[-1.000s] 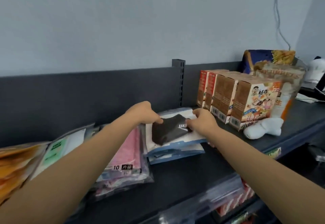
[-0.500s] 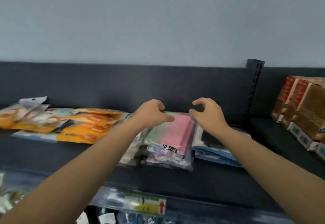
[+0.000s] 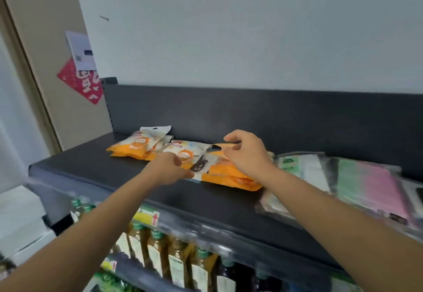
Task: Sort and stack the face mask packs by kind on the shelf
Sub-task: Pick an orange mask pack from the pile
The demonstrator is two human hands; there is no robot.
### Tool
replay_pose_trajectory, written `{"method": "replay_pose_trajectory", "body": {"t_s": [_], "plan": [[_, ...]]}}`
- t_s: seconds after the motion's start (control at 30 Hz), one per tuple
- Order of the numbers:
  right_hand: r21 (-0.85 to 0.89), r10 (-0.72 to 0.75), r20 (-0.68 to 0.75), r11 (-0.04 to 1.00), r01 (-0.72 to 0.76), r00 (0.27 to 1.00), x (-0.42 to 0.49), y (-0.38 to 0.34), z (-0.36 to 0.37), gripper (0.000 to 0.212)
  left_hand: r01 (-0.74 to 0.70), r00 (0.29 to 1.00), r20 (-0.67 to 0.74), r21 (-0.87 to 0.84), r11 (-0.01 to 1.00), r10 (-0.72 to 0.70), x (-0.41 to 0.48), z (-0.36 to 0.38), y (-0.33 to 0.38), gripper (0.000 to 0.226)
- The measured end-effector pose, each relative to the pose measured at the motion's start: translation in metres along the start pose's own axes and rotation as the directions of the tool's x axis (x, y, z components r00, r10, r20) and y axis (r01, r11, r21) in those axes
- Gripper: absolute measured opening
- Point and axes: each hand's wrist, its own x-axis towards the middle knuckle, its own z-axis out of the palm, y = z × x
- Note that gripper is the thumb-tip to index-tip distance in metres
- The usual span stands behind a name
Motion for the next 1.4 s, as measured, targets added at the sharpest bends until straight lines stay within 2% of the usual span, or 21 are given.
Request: {"method": "replay_pose_trajectory", "body": {"t_s": [0.1, 0.2, 0.33, 0.4, 0.57, 0.67, 0.77, 0.87, 1.0, 1.1, 1.2, 1.3, 1.37, 1.4], "plan": [[-0.083, 0.068, 0.096, 0.995, -0.06, 0.993, 0.017, -0.027, 0.054, 0.02, 0.038, 0.993, 0.108, 0.007, 0.999, -0.039, 0.021, -0.02, -0.048, 0.043], [-0.27, 0.159, 0.186, 0.957, -0.105, 0.97, 0.029, -0.045, 0.094, 0.014, 0.029, 0.987, 0.155, 0.097, 0.995, -0.044, 0.041, -0.029, -0.079, 0.035], [-0.493, 0.314, 0.264, 0.857, -0.153, 0.912, 0.047, -0.05, 0.127, 0.027, -0.04, 0.993, 0.117, 0.08, 0.996, 0.031, 0.069, -0.031, -0.098, 0.032], [-0.56, 0.373, 0.299, 0.814, -0.155, 0.878, 0.056, -0.047, 0.138, 0.017, -0.066, 0.994, 0.093, 0.079, 0.995, 0.059, 0.082, -0.032, -0.101, 0.03], [-0.611, 0.464, 0.335, 0.77, -0.186, 0.82, 0.075, -0.032, 0.158, 0.032, -0.131, 0.991, 0.061, 0.177, 0.976, 0.122, 0.106, -0.03, -0.113, 0.032], [-0.61, 0.512, 0.296, 0.751, -0.253, 0.806, 0.088, -0.022, 0.168, 0.039, -0.143, 0.99, 0.038, 0.166, 0.976, 0.138, 0.115, -0.03, -0.118, 0.042], [-0.604, 0.566, 0.239, 0.723, -0.336, 0.789, 0.097, -0.02, 0.175, 0.045, -0.16, 0.987, 0.049, 0.169, 0.972, 0.154, 0.119, -0.028, -0.116, 0.031], [-0.582, 0.609, 0.184, 0.7, -0.414, 0.772, 0.101, -0.021, 0.184, 0.051, -0.234, 0.972, 0.041, 0.165, 0.958, 0.231, 0.118, -0.027, -0.115, 0.027], [-0.451, 0.63, 0.031, 0.702, -0.551, 0.776, 0.102, -0.026, 0.191, 0.052, -0.345, 0.938, 0.086, 0.105, 0.933, 0.337, 0.117, -0.028, -0.116, 0.025], [-0.367, 0.638, -0.07, 0.698, -0.615, 0.767, 0.099, -0.033, 0.193, 0.048, -0.367, 0.928, 0.082, 0.047, 0.929, 0.362, 0.114, -0.034, -0.118, 0.029], [-0.263, 0.636, -0.142, 0.714, -0.649, 0.758, 0.089, -0.045, 0.191, 0.039, -0.331, 0.939, 0.1, 0.016, 0.943, 0.328, 0.111, -0.041, -0.125, 0.037], [-0.167, 0.617, -0.242, 0.733, -0.659, 0.748, 0.074, -0.059, 0.18, 0.035, -0.263, 0.953, 0.13, -0.085, 0.961, 0.272, 0.111, -0.051, -0.134, 0.045], [-0.107, 0.619, -0.29, 0.737, -0.668, 0.73, 0.062, -0.067, 0.171, 0.035, -0.131, 0.956, 0.21, -0.31, 0.942, 0.203, 0.106, -0.061, -0.138, 0.045], [-0.077, 0.63, -0.309, 0.73, -0.679, 0.712, 0.057, -0.069, 0.167, 0.035, -0.021, 0.943, 0.287, -0.449, 0.893, 0.166, 0.101, -0.066, -0.14, 0.046]]}}
